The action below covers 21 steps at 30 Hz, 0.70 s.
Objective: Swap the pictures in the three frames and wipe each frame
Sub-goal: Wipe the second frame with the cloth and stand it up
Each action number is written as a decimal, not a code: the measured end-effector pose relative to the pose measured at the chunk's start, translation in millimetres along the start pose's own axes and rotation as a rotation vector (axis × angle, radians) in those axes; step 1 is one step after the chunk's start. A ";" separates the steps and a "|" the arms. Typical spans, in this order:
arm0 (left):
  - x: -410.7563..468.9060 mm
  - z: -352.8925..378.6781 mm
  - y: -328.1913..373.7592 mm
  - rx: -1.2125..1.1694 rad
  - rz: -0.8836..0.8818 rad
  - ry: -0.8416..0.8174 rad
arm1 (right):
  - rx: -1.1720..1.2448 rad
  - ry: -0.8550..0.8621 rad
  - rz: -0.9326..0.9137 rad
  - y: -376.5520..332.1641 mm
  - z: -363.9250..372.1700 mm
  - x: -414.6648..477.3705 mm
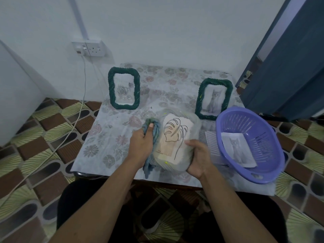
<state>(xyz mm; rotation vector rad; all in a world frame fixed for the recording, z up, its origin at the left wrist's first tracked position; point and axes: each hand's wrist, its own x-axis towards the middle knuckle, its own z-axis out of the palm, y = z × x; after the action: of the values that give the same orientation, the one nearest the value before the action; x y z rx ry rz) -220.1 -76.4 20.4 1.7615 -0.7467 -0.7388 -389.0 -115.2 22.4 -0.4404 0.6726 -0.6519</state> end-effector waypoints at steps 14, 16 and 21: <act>-9.1 -6.1 -4.4 -0.369 -0.076 -0.363 | -0.043 0.006 0.027 -16.4 2.6 -0.1; -11.4 -1.5 2.2 -0.349 -0.034 -0.274 | -0.026 -0.039 0.024 -12.9 4.6 2.0; -8.1 -0.7 5.9 -0.343 -0.012 -0.254 | -0.010 -0.053 0.004 -12.9 2.7 2.6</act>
<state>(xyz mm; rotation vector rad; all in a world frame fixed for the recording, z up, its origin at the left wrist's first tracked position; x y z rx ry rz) -225.4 -71.3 27.3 1.3780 -0.7277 -1.0460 -390.9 -125.9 30.5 -0.4638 0.6269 -0.6310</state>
